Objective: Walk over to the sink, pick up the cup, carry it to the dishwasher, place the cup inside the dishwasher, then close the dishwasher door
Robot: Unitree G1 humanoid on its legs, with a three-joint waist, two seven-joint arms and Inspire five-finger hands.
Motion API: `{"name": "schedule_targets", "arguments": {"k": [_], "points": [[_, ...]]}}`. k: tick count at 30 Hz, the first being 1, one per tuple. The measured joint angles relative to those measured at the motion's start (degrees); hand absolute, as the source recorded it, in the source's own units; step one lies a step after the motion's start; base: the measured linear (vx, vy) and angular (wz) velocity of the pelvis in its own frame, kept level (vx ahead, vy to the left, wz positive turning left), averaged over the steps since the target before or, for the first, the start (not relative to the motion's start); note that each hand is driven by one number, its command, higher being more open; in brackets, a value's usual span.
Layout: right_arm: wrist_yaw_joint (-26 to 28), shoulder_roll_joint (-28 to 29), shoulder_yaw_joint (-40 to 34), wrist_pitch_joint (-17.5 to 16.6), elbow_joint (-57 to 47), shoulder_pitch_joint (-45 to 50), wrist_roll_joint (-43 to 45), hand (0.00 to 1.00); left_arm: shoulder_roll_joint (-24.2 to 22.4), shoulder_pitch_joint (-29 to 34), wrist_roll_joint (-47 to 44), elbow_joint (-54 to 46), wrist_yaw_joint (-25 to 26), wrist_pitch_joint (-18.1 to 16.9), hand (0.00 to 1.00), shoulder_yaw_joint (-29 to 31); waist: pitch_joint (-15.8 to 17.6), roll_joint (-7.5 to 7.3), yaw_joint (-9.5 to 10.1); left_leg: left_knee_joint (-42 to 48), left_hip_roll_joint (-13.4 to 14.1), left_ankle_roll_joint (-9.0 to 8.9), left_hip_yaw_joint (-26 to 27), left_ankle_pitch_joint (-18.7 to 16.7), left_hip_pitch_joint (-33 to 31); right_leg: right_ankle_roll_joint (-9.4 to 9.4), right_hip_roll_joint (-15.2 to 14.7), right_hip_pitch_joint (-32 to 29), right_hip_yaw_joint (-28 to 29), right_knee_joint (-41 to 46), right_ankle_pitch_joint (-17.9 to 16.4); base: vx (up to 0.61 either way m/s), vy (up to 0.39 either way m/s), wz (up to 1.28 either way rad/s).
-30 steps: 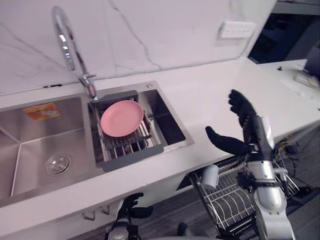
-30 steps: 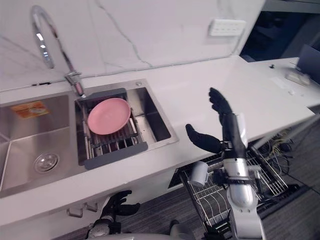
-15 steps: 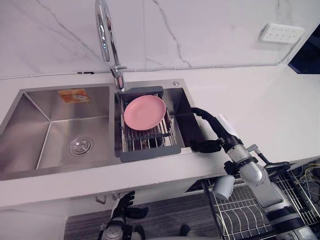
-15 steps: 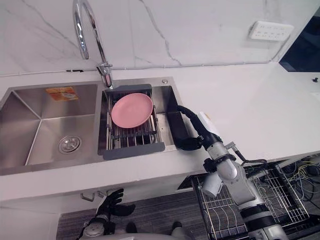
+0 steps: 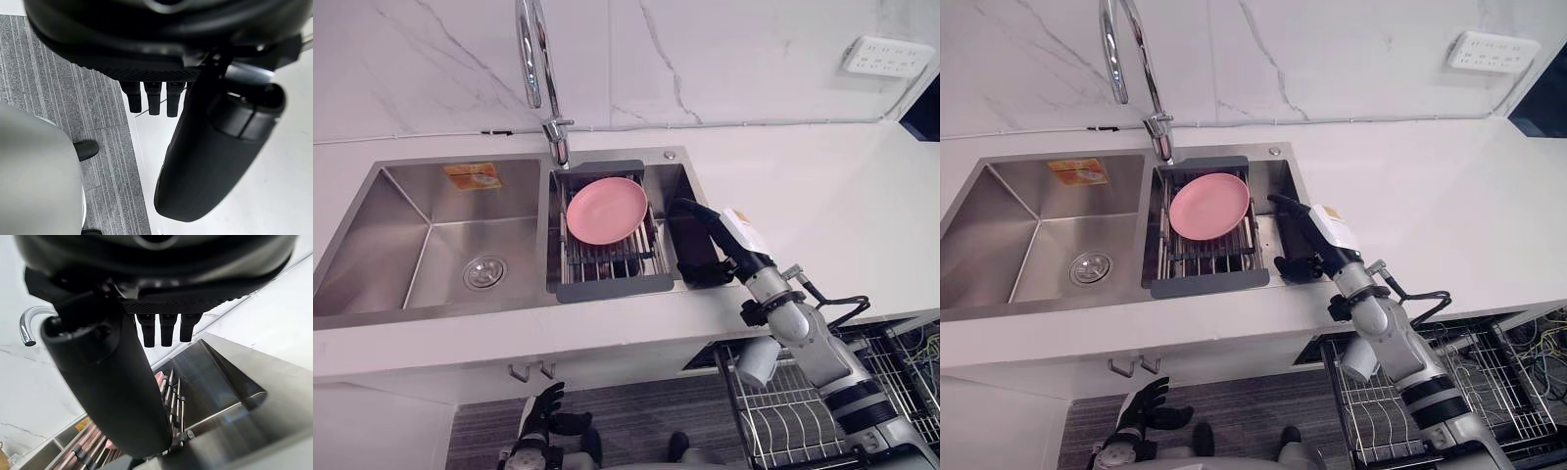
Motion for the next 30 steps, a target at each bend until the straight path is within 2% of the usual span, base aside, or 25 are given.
{"name": "schedule_targets", "arguments": {"k": [6,14,18,23,30], "points": [[-0.9,0.0,0.0,0.0,-0.8,-4.4,0.0,0.9,0.0,0.0,0.0,-0.1,0.0,0.0,0.9,0.0,0.2,0.05,0.17,-0.1,0.2,-0.04,-0.8,0.0,0.4,-0.01,0.2,0.8,0.4,-0.3,0.1,0.02,-0.005,0.04],[-1.3,0.7,0.2,-0.2,-1.8,-9.3,0.0,0.9,-0.2,0.0,0.0,-1.2,0.1,0.0,0.9,0.0,0.7,0.06,1.51,-0.1,0.3,-0.14,-0.8,-0.1,0.4,-0.06,0.3,0.8,0.7,-0.4,0.1,0.0,0.0,0.0],[-1.3,0.7,3.5,-0.2,-1.5,-11.6,0.1,0.9,-0.2,-0.1,0.0,-1.7,0.1,0.0,0.9,0.0,1.5,0.06,1.49,-0.2,0.3,-0.14,-0.8,-0.1,0.4,-0.07,0.4,0.8,0.8,-0.4,0.0,0.0,0.0,0.0],[-0.3,0.7,7.5,-0.4,1.9,-14.4,0.1,0.9,-0.2,-0.1,-0.1,-1.9,0.2,-0.2,0.9,0.0,1.6,0.01,1.85,-0.6,0.3,-0.14,-1.1,-0.1,0.3,-0.08,0.4,0.7,0.7,-0.5,0.0,0.01,0.001,0.03],[0.7,0.8,10.6,-0.3,12.2,-15.6,-0.2,0.9,-0.2,-0.2,-0.4,-2.4,0.3,-0.6,0.9,0.0,2.0,-0.06,2.97,-0.6,-0.2,-0.15,-2.4,-0.1,-0.4,-0.06,0.4,0.5,0.1,-0.5,0.1,0.03,0.01,0.09]]}}
